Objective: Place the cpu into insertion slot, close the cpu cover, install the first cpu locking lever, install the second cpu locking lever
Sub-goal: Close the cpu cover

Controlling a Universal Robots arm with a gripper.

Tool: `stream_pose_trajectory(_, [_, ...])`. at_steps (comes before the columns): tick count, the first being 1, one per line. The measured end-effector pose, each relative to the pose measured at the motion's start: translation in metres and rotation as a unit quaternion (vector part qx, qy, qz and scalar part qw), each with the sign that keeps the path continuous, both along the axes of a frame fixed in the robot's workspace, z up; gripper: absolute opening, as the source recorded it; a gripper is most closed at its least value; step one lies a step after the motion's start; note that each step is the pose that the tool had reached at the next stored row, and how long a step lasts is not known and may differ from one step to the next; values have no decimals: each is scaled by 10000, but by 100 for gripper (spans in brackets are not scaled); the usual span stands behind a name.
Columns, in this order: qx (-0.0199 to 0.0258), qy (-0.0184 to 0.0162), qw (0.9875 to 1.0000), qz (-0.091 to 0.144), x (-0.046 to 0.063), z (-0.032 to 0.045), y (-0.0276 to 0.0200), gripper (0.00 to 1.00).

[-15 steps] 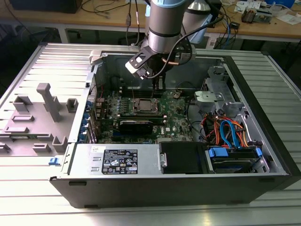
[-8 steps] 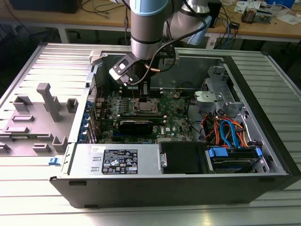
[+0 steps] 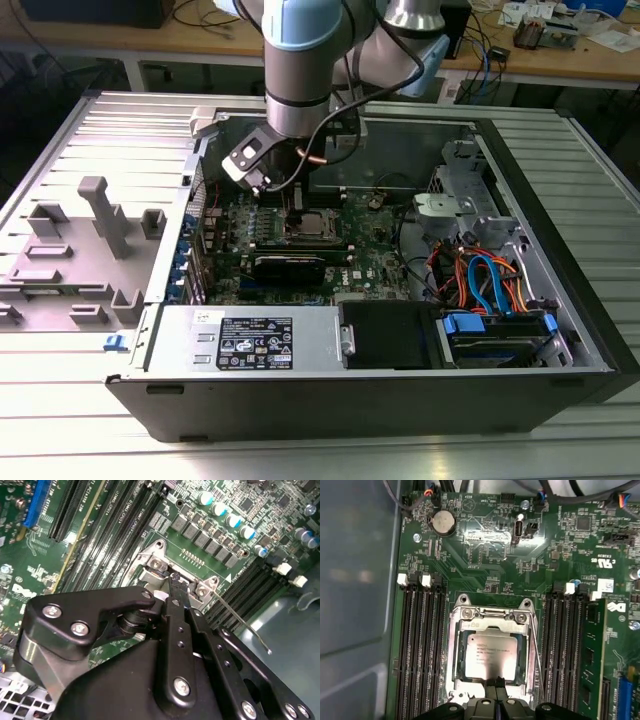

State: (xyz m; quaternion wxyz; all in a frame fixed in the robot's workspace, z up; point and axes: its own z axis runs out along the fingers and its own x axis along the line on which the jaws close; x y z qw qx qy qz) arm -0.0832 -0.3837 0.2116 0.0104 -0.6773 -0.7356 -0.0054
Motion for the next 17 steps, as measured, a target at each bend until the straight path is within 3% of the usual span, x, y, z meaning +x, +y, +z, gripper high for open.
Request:
stream_pose_trajectory(5, [-1,1,10000,12,-1,-34,1,11])
stream_pose_trajectory(11, [1,0,10000,13,10,55,3,11])
stream_pose_trajectory(17, [0,1,10000,13,204,55,5,11])
